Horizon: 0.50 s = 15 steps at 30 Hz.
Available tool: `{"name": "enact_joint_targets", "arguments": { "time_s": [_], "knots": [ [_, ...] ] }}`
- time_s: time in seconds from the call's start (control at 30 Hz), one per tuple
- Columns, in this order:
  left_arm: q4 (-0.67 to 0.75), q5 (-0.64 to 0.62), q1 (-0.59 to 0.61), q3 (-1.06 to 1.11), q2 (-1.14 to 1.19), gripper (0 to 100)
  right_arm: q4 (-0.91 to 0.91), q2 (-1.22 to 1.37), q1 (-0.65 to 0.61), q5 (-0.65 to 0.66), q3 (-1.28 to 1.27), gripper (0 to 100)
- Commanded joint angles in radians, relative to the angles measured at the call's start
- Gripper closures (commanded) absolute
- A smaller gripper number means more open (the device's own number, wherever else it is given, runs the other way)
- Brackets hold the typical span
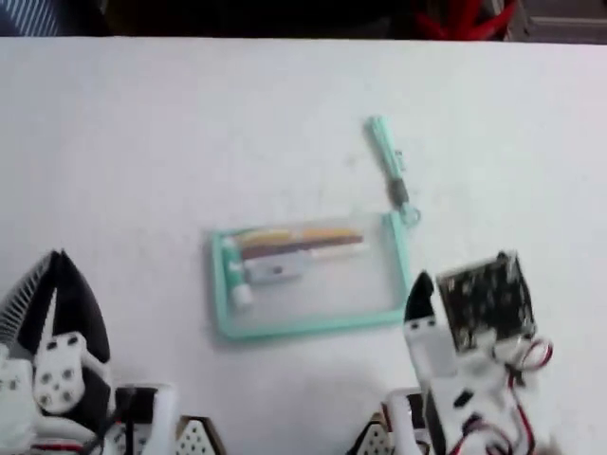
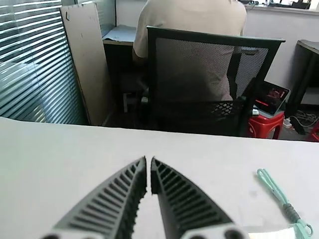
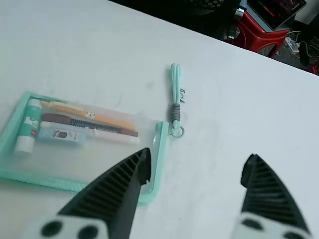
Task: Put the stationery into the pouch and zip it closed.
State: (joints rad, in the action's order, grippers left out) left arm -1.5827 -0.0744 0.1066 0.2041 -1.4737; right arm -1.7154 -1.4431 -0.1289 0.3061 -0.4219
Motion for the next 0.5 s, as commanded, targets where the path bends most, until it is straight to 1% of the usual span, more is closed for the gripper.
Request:
{"name": "enact_joint_targets", "arguments": {
  "time_s": [0.0,0.1,0.13,0.2,0.3,0.37,0.47],
  "knots": [
    [0.133,0.014,0.002,0.253,-0.191,96,0.035,-0.16,-0.005,0.003,-0.121,70.6],
    [0.253,0.015,0.007,0.48,-0.366,96,0.096,-0.297,-0.005,0.003,-0.219,70.6],
    [0.275,0.018,0.008,0.528,-0.383,96,0.119,-0.341,-0.005,0.005,-0.249,70.6],
    [0.285,0.054,0.008,0.601,-0.349,96,0.139,-0.371,-0.005,0.008,-0.281,70.6],
    [0.288,0.114,0.001,0.701,-0.344,96,0.143,-0.344,-0.005,0.011,-0.322,70.5],
    [0.322,0.143,0.007,0.793,-0.348,96,0.15,-0.357,-0.005,0.011,-0.376,70.5],
    [0.374,0.164,0.007,0.971,-0.348,96,0.225,-0.36,-0.005,0.011,-0.505,70.5]
  ]
}}
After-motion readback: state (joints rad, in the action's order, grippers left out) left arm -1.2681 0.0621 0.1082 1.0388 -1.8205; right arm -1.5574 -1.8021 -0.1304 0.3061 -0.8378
